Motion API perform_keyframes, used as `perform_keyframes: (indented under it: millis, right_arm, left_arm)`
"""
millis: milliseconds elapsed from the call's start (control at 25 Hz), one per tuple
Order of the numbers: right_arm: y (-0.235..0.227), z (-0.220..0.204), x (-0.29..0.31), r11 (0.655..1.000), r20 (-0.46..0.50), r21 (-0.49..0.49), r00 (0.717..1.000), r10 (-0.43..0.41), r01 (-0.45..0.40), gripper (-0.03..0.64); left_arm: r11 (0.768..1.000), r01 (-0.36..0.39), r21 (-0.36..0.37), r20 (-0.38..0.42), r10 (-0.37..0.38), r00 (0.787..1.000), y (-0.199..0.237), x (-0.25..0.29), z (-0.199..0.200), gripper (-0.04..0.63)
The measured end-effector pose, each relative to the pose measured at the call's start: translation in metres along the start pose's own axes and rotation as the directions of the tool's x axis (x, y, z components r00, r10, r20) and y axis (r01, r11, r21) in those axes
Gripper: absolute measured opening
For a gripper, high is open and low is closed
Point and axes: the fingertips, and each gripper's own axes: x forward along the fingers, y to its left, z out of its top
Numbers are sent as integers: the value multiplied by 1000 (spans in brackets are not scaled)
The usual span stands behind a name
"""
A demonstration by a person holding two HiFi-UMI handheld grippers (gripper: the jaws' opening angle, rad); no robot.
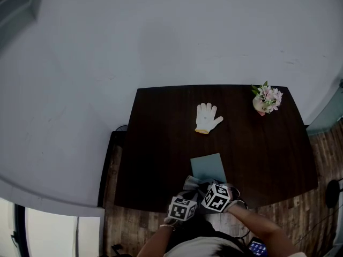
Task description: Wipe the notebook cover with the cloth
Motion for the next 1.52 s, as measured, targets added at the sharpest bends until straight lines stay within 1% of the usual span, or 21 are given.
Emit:
perform_keyframes:
  millis: [400,1040,1520]
  right_arm:
    - [-8,-15,-5,1000,-23,-7,999,-26,26,34]
    - [-29,-54,-29,994,-58,49,994,-94,97,34]
    - [-42,-82,-46,982,-76,103,986,-149,156,34]
  left_arm:
    - [1000,-3,-9,-8,2,1000,0,0,0,14]
    - [1000,1,-15,-12,-1,1000,0,0,-1,14]
    - [1000,2,-31,-15,-2,1000,1,1,-1,14]
